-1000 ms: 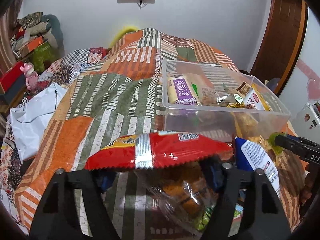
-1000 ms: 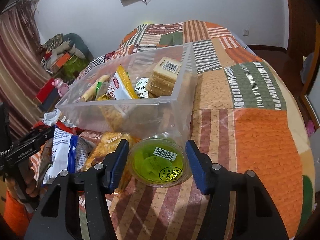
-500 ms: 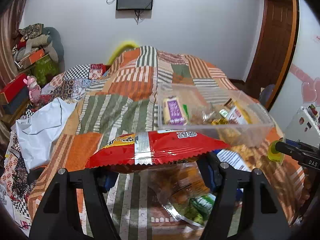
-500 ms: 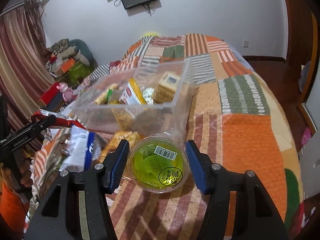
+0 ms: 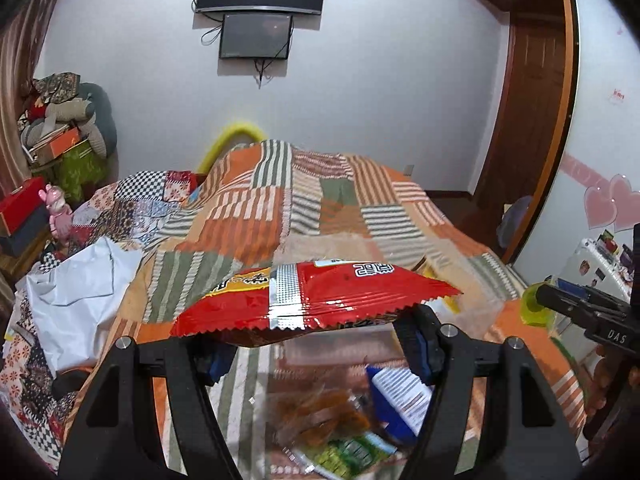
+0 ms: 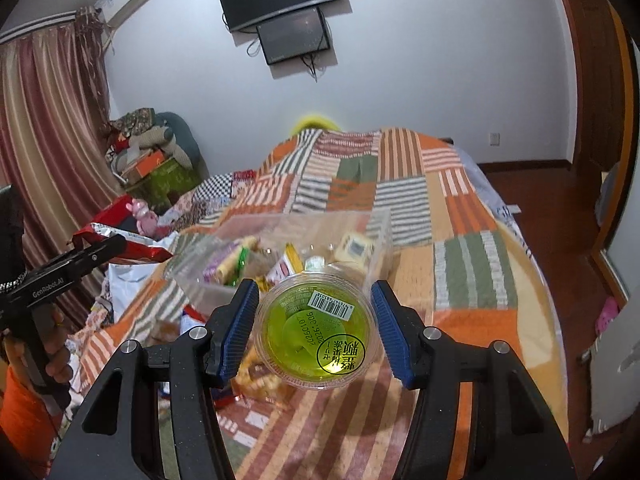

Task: Organize snacks
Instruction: 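Grasp the green jelly cup with the right tool while the left tool carries the red bag to the box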

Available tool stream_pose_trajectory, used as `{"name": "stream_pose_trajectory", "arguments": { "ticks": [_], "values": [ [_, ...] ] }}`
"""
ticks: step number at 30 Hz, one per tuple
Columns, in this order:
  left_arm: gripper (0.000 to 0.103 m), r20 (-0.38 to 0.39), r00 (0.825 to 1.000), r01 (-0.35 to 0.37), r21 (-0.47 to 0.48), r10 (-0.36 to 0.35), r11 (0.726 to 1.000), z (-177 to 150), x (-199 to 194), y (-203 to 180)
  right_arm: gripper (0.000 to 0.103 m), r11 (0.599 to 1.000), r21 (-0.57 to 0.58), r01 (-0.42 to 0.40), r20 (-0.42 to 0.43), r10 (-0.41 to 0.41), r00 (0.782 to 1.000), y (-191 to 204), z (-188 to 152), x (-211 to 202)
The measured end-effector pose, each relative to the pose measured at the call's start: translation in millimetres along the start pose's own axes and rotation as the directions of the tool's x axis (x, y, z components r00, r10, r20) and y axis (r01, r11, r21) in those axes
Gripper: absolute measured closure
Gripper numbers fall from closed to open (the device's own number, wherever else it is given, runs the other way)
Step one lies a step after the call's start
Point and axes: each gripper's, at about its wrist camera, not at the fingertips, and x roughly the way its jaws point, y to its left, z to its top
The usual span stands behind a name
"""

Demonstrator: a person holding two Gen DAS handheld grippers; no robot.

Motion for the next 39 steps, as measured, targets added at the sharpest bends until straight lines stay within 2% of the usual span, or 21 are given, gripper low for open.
{"name": "stream_pose_trajectory", "arguments": {
  "ticks": [5,10,15,26,39],
  "values": [
    [0.035,0.018,1.000,0.011,0.020,-0.011,1.000,12.9,12.8,-12.4,0.048,1.000,-0.008,-0.003,0.023,0.003,1.000,2.0,9.4,5.5],
    [0.035,0.002,1.000,0.014,0.040,-0.014,0.999,20.8,31.6,-22.1,0.048,1.000,-0.011,-0.010,0.032,0.010,0.999,1.4,17.5,14.0],
    [0.035,-0.030,0.999,0.038,0.022,-0.037,0.999,27.8,54.2,-24.9,0.048,1.000,-0.018,-0.015,0.024,0.016,1.000,2.7,22.9,26.6],
    [0.035,-0.065,0.998,0.017,0.026,-0.016,1.000,37.1,101.9,-36.1,0.048,0.999,-0.028,-0.018,-0.028,0.017,0.999,0.8,25.9,60.3],
    [0.035,-0.165,0.986,-0.011,0.026,0.015,1.000,34.4,153.2,-43.6,0.048,0.999,-0.024,-0.021,-0.113,0.018,0.993,-5.9,15.9,84.2]
  ]
}}
